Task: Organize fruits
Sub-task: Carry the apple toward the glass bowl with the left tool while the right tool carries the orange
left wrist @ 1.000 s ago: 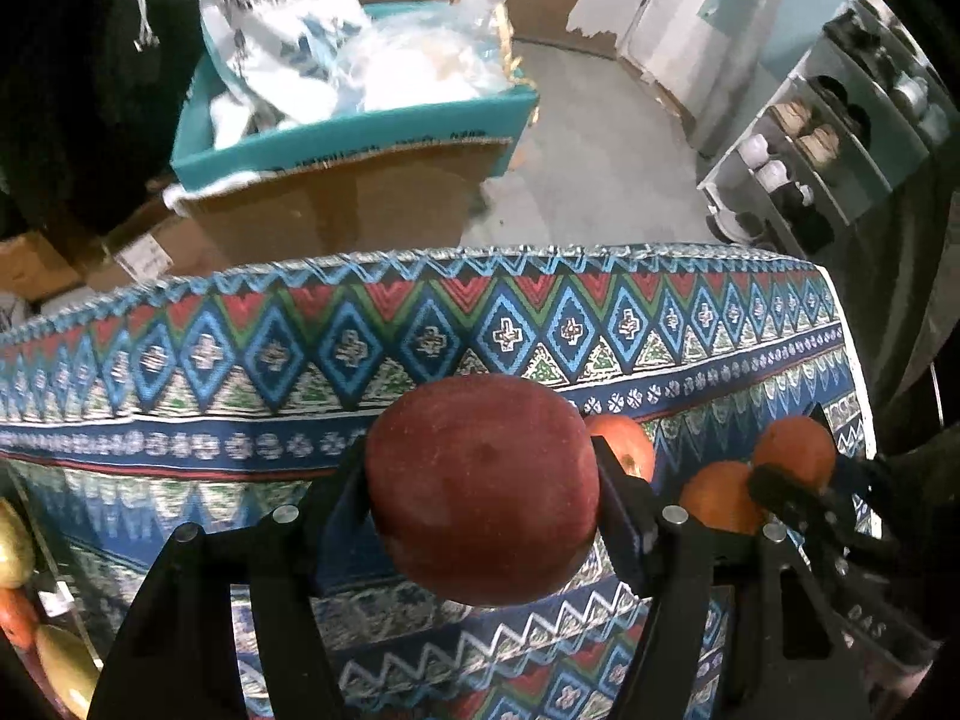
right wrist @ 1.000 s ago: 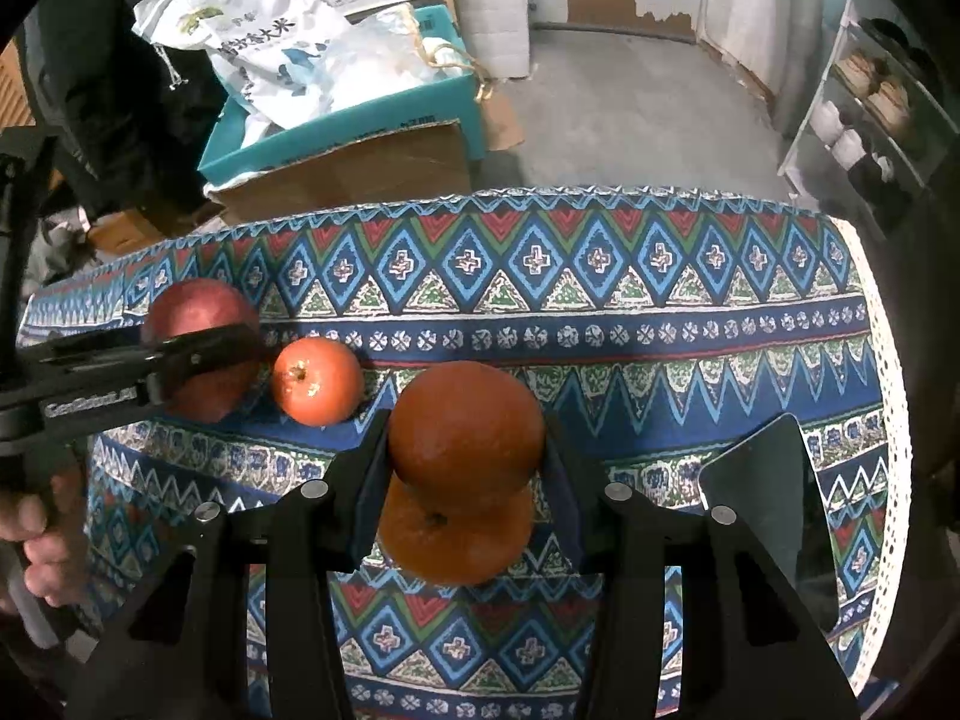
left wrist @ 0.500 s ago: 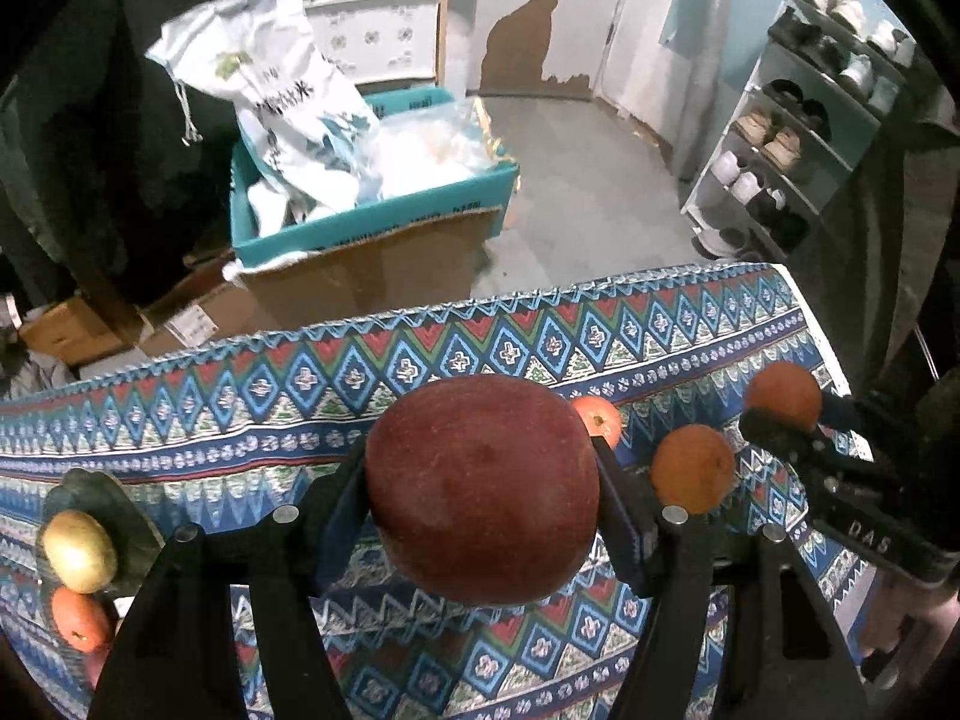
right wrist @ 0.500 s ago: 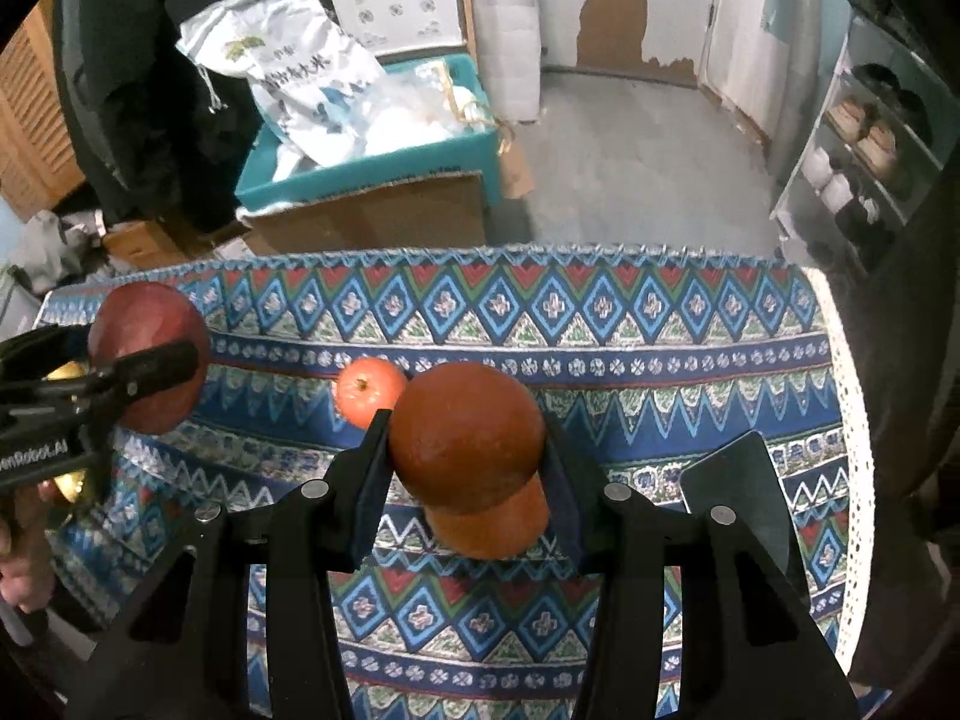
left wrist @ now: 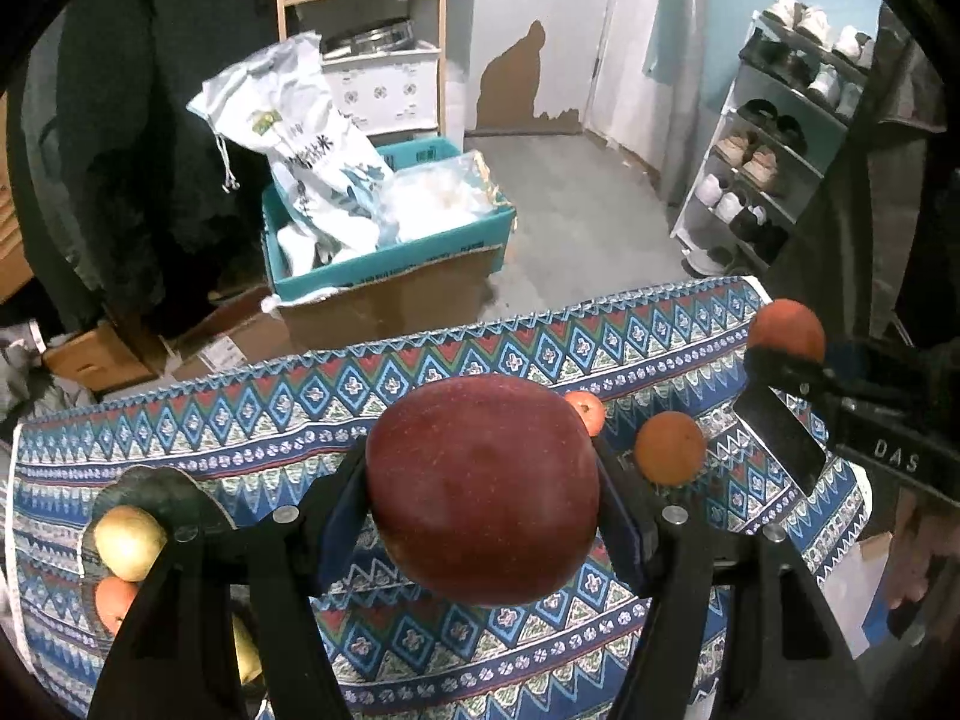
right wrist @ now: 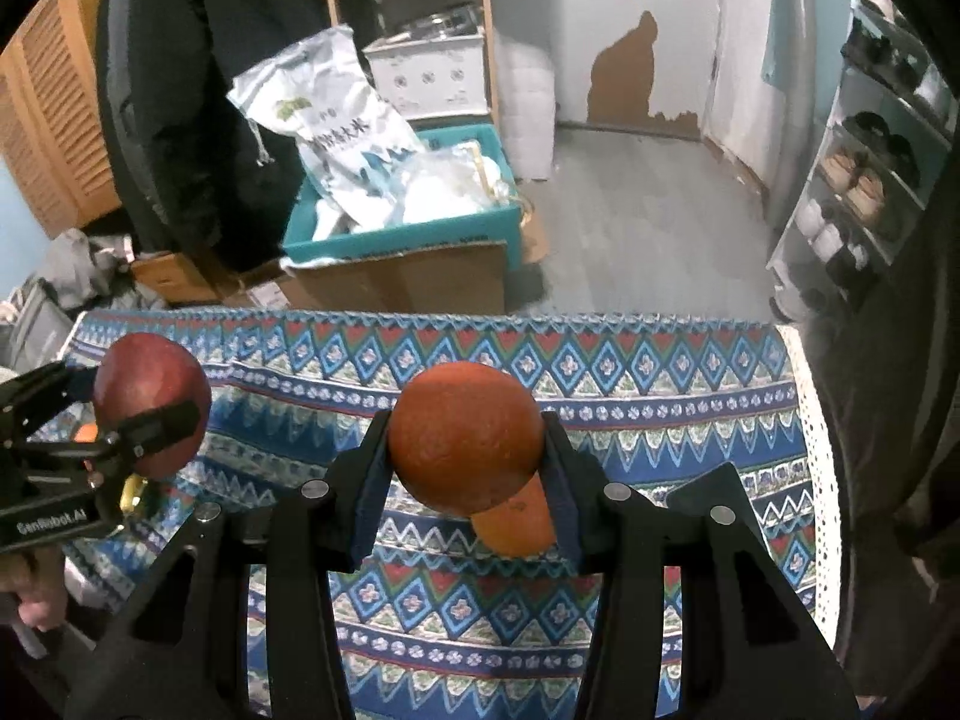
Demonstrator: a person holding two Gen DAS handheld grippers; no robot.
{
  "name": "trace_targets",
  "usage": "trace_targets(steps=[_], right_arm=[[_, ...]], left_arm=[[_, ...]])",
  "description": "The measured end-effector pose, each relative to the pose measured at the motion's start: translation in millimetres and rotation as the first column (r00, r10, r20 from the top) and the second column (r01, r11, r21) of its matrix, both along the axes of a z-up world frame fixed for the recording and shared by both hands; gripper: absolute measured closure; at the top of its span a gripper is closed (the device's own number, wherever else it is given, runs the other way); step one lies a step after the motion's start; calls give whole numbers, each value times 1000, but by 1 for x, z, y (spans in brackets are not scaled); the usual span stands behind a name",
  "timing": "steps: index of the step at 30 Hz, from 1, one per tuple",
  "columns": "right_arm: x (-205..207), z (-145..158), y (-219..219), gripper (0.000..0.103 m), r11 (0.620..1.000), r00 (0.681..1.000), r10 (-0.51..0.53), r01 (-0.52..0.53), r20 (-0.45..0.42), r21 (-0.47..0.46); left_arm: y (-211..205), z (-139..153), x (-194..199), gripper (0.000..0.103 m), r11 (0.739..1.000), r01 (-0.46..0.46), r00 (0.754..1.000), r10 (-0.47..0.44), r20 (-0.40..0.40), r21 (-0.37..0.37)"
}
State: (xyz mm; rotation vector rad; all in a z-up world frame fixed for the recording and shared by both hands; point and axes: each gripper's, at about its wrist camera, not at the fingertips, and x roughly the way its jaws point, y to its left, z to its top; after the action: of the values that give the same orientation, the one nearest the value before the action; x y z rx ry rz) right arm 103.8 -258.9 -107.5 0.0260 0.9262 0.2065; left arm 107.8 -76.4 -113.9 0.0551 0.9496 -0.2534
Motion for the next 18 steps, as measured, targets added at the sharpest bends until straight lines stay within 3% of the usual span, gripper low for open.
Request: trace_targets(steps=[10, 18], right_arm=[[-13, 34, 17, 56, 999, 996, 36, -37, 79, 11], [-19, 53, 32, 56, 997, 991, 69, -72, 117, 21]], left_arm=[[15, 34, -23, 33, 1000, -4, 996, 5, 87, -11], [28, 46, -33, 33, 1000, -15, 994, 18, 110, -27]])
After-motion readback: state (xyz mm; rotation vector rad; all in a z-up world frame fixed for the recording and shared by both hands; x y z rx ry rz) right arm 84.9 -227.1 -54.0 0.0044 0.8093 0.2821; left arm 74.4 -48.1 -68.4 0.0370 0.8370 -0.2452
